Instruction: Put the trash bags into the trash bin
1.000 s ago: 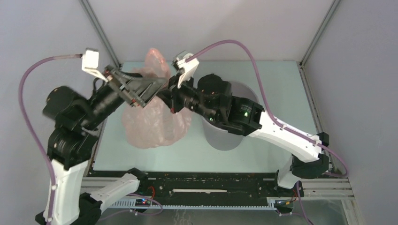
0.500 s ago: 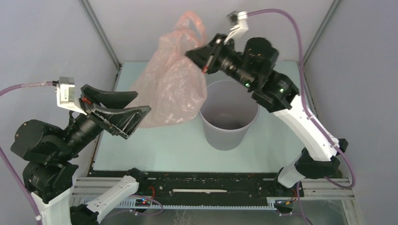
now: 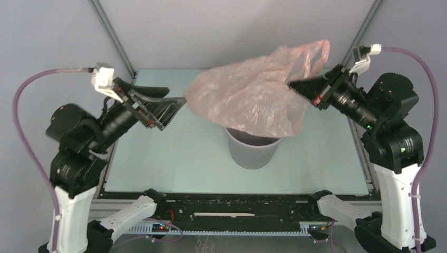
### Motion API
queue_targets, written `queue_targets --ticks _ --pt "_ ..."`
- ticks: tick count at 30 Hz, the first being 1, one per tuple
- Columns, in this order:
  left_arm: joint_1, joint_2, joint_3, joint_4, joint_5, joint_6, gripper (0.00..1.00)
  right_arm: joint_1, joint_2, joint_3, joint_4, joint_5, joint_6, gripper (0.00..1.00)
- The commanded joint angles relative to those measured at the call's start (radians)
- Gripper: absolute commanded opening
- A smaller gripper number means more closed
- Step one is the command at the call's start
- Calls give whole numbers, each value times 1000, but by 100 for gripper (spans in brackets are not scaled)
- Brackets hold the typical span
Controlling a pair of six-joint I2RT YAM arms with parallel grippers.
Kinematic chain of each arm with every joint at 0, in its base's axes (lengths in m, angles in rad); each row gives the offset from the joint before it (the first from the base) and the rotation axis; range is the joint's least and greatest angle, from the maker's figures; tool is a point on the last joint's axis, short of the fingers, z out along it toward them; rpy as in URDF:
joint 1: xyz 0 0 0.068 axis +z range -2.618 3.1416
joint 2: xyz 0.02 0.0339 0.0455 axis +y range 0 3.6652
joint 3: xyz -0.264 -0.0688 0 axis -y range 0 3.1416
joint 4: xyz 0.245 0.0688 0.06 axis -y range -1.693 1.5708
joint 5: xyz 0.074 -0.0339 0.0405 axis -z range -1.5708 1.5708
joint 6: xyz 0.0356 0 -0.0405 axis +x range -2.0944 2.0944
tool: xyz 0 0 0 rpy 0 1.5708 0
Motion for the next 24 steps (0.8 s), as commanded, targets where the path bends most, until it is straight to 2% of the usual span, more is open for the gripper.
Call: queue_targets --ticks 1,4,5,8,10,14,17,22,24 --pt "-1 79 -19 111 69 -50 98 -64 -24 -84 -198 -165 -22 0" --pt "-17 126 -25 146 83 -74 91 -86 -56 -108 -232 -144 -73 0" --pt "-38 143 -20 134 58 -56 92 -86 -61 -103 -243 -122 -96 0" --pt "-163 185 6 27 -206 8 93 -88 -34 -54 -281 -47 -161 0" --pt "-212 210 3 -14 -287 -8 91 -88 2 10 -325 4 -212 0" --pt "-252 241 -39 -34 -274 -78 88 -88 60 147 -423 111 -310 0" --pt "-277 249 -64 -74 -274 -127 87 -88 66 177 -483 178 -351 0" --pt "-307 274 -120 -99 -269 -183 83 -89 4 50 -453 151 -367 0" --pt "-315 318 -133 -105 -236 -206 78 -89 -40 -17 -409 120 -371 0"
